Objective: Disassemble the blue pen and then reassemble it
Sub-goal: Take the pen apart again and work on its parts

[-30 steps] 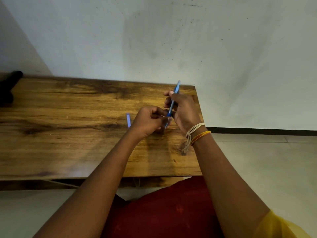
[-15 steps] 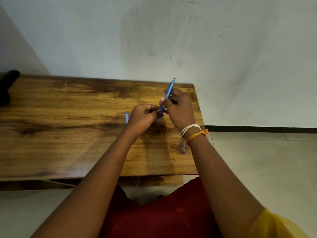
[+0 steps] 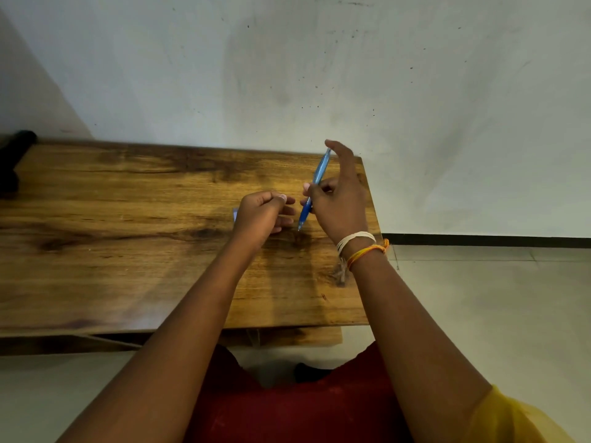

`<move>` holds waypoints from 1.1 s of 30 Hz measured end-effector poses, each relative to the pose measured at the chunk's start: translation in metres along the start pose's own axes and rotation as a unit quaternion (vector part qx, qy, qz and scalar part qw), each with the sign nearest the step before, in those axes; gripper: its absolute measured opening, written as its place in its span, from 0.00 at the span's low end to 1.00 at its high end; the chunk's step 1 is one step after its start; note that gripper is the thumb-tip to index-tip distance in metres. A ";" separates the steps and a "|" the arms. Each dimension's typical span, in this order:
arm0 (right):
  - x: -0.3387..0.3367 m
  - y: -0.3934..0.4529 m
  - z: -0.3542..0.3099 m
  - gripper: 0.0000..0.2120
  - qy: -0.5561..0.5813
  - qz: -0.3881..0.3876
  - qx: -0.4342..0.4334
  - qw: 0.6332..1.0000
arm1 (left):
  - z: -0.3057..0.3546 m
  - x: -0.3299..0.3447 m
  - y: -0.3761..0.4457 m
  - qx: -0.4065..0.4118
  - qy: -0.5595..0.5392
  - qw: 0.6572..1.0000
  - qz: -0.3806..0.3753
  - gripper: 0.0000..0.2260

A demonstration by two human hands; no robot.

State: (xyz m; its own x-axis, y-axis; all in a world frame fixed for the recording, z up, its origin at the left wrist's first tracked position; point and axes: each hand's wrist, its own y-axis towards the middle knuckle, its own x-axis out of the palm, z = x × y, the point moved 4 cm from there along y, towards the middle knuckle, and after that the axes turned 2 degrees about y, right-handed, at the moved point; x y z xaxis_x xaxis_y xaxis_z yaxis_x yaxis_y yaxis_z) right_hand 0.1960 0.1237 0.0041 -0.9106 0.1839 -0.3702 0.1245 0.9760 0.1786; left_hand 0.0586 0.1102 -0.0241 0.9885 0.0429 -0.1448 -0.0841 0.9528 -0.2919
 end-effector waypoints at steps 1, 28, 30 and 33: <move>-0.001 0.001 0.000 0.33 0.011 0.007 -0.002 1.000 | 0.000 0.000 0.000 0.000 0.000 1.000 0.001 0.10; -0.004 -0.003 -0.017 0.28 0.135 0.011 0.063 0.989 | -0.001 -0.008 -0.003 -0.026 -0.027 0.999 -0.017 0.10; -0.005 -0.003 -0.017 0.26 0.146 0.023 0.068 0.987 | -0.002 -0.007 -0.004 -0.030 -0.030 0.999 -0.023 0.10; -0.007 -0.002 -0.016 0.26 0.173 0.031 0.080 0.981 | -0.003 -0.007 -0.005 -0.041 -0.043 0.998 -0.029 0.11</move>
State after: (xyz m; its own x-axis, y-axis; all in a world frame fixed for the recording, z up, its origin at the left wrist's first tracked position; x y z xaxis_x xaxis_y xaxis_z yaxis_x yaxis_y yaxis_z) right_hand 0.1960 0.1188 0.0205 -0.9753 0.2194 -0.0264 0.2184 0.9752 0.0347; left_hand 0.0515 0.1047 -0.0246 0.9988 0.0170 -0.0455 -0.0328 0.9270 -0.3735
